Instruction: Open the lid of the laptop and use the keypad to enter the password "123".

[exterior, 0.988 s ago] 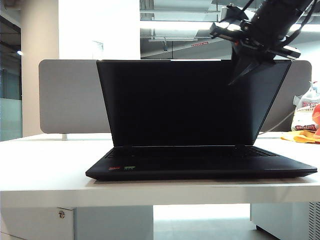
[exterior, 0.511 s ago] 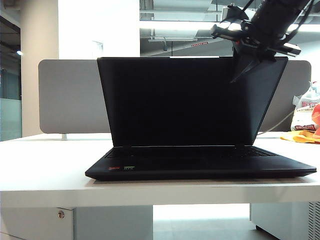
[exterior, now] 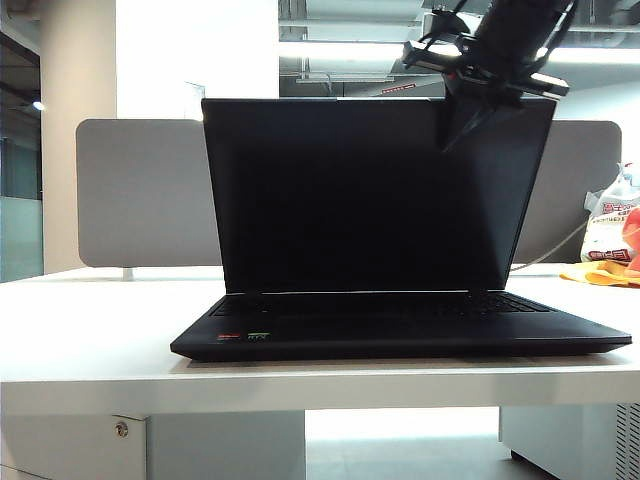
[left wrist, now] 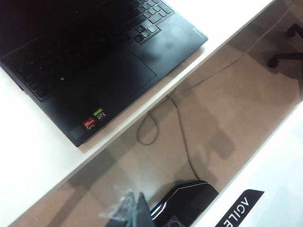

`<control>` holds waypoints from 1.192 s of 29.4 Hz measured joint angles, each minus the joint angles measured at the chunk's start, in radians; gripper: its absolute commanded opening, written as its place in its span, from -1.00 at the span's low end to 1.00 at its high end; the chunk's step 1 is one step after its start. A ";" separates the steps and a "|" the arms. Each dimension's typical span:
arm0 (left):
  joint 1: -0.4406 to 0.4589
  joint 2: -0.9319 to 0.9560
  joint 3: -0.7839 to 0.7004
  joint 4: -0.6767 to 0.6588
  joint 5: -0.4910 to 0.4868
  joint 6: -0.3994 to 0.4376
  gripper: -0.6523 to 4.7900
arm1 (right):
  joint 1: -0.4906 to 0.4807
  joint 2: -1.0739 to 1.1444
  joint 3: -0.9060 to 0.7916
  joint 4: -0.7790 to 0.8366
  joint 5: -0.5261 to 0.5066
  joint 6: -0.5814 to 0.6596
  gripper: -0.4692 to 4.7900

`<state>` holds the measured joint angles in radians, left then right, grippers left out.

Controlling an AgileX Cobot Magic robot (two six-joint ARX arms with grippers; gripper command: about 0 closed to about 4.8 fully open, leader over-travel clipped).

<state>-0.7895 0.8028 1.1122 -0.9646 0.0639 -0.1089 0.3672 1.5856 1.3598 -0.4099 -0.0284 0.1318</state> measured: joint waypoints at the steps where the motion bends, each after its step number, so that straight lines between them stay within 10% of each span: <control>1: 0.000 0.000 0.000 0.000 0.000 0.000 -0.78 | -0.004 0.013 0.023 -0.005 0.000 -0.003 -0.86; 35: 0.000 0.000 0.000 0.002 -0.058 0.000 -0.78 | -0.072 0.242 0.295 0.055 -0.040 -0.027 -0.86</control>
<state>-0.7891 0.8028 1.1122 -0.9630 0.0055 -0.1093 0.2955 1.8275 1.6550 -0.3553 -0.0689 0.1047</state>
